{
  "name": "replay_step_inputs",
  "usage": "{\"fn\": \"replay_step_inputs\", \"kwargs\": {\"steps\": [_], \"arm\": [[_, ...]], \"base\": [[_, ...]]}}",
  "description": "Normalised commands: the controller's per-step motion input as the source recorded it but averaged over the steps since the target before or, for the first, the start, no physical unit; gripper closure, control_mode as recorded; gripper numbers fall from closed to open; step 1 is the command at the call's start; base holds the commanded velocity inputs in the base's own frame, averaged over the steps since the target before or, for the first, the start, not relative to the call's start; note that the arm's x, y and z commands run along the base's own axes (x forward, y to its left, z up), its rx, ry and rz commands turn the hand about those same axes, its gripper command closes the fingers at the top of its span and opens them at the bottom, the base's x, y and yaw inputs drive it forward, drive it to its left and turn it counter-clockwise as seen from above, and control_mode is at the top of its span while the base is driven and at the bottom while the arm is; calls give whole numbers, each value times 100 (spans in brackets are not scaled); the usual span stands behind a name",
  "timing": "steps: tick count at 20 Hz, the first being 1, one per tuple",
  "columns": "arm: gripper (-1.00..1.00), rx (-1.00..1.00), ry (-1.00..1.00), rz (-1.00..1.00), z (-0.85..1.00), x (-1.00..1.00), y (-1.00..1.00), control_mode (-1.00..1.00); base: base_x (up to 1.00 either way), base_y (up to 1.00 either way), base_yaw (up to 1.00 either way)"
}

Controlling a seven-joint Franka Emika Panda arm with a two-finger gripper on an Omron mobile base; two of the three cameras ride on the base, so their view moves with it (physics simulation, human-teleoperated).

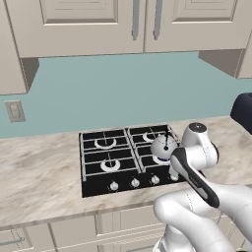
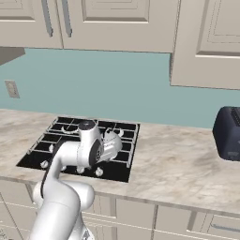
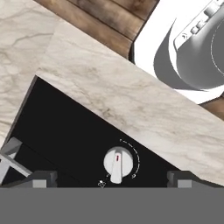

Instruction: The kettle is done boiling. Turn off the stove, then wait for 300 timesteps before moving the kettle to the dining table.

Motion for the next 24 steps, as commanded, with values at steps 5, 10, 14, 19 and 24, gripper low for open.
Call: {"fn": "replay_step_inputs", "kwargs": {"steps": [5, 10, 14, 19, 24], "arm": [[-100, 0, 0, 0, -29, 0, 0, -100], [-100, 0, 0, 0, -32, 0, 7, -100], [-100, 1, 0, 0, -31, 1, 14, -100], [-100, 1, 0, 3, -27, 0, 20, -100], [-100, 0, 0, 3, -30, 0, 16, -100]], "base": [[0, 0, 0], [0, 0, 0], [0, 0, 0], [0, 0, 0], [0, 0, 0]]}}
